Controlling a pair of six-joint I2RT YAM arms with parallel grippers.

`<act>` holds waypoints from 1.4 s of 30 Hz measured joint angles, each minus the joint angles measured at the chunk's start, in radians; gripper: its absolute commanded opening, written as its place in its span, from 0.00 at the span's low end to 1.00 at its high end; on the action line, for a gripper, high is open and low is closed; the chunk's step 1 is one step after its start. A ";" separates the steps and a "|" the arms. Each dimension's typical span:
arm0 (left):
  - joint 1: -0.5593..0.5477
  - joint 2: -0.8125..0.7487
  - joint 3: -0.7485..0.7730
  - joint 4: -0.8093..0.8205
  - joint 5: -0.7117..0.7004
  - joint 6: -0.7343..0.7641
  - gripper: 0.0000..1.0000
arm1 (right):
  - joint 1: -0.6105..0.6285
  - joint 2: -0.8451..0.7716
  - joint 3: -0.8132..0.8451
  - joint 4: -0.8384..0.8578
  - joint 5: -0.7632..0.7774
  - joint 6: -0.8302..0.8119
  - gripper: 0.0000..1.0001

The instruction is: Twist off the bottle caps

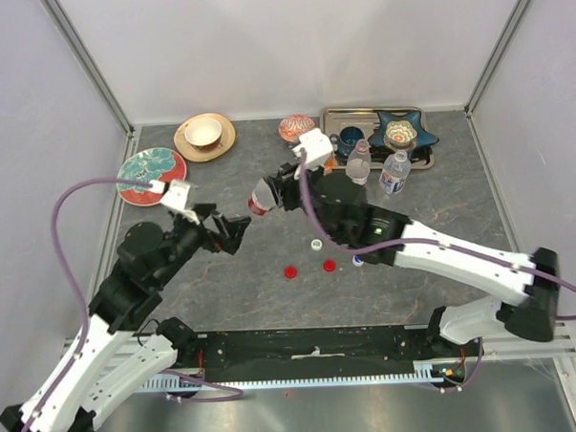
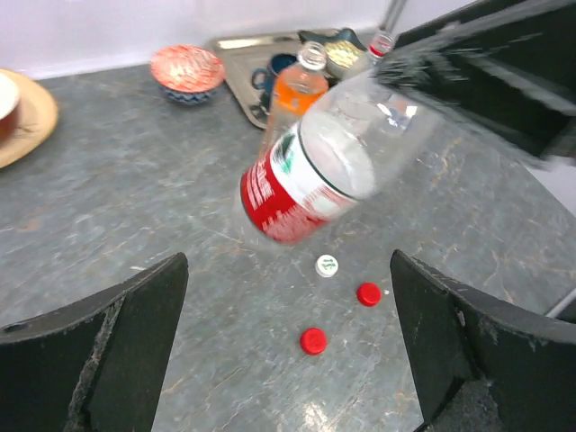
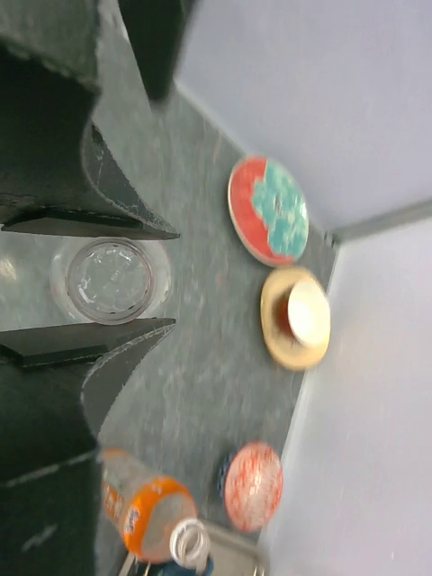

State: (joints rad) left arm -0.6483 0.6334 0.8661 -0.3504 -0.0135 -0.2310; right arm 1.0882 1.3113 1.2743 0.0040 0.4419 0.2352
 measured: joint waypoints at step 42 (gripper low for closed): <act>0.008 -0.172 -0.101 -0.182 -0.135 -0.014 0.99 | -0.224 0.666 0.247 0.005 0.172 -0.011 0.23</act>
State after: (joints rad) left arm -0.6399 0.4614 0.7650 -0.5323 -0.1490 -0.2451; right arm 0.8639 1.9778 1.5215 0.0086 0.6144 0.2237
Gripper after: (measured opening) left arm 0.994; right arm 0.419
